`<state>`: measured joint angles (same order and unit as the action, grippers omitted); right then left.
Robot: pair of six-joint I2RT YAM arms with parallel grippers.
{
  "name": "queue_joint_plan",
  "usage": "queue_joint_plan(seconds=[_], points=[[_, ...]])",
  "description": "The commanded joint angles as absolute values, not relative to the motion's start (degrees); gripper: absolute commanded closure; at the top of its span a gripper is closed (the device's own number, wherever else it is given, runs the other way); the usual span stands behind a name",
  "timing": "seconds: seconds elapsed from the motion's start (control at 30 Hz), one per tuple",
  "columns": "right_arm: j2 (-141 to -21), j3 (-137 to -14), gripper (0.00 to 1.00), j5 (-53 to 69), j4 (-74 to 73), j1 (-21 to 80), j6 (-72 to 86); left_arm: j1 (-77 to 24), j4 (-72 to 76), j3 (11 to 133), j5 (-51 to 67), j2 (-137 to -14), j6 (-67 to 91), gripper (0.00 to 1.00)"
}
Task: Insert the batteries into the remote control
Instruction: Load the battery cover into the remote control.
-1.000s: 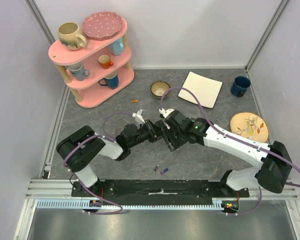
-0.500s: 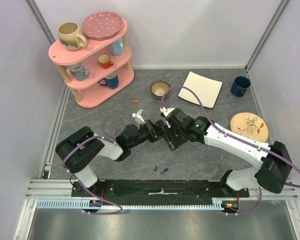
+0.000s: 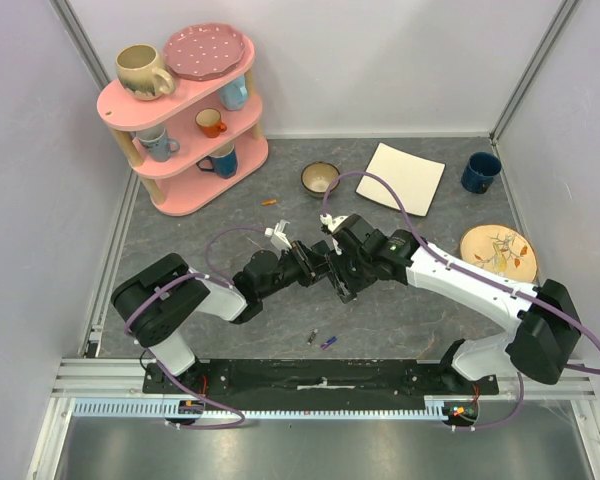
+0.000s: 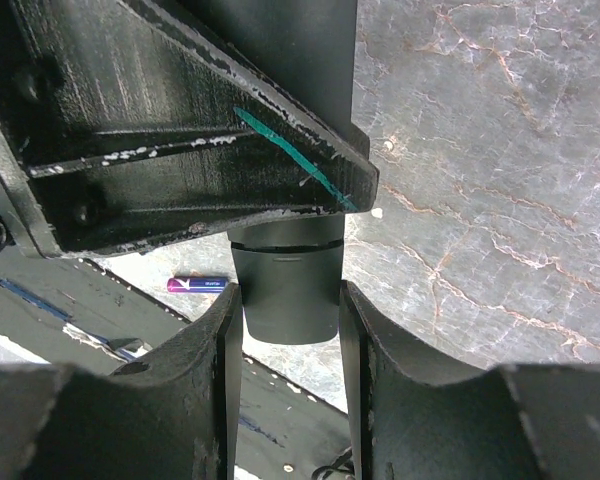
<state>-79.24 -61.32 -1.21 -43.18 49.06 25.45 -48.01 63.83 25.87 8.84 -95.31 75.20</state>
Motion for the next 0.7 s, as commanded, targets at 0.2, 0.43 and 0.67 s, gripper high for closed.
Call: queue_joint_plan(seconds=[0.2,0.43,0.67], points=[[-81.65,-64.07,0.83,-8.7,-36.83,45.62,24.96,-52.91,85.52,28.56,17.05,-91.05,79.19,0.98],[-82.27,-64.77,0.83,-8.79,-36.21,45.09,24.79,-53.09,85.08,28.48,17.23,-90.7,79.01,0.98],[-83.23,-66.09,0.83,-9.05,-35.86,44.74,24.7,-53.35,84.73,28.83,17.49,-90.7,78.93,0.98]])
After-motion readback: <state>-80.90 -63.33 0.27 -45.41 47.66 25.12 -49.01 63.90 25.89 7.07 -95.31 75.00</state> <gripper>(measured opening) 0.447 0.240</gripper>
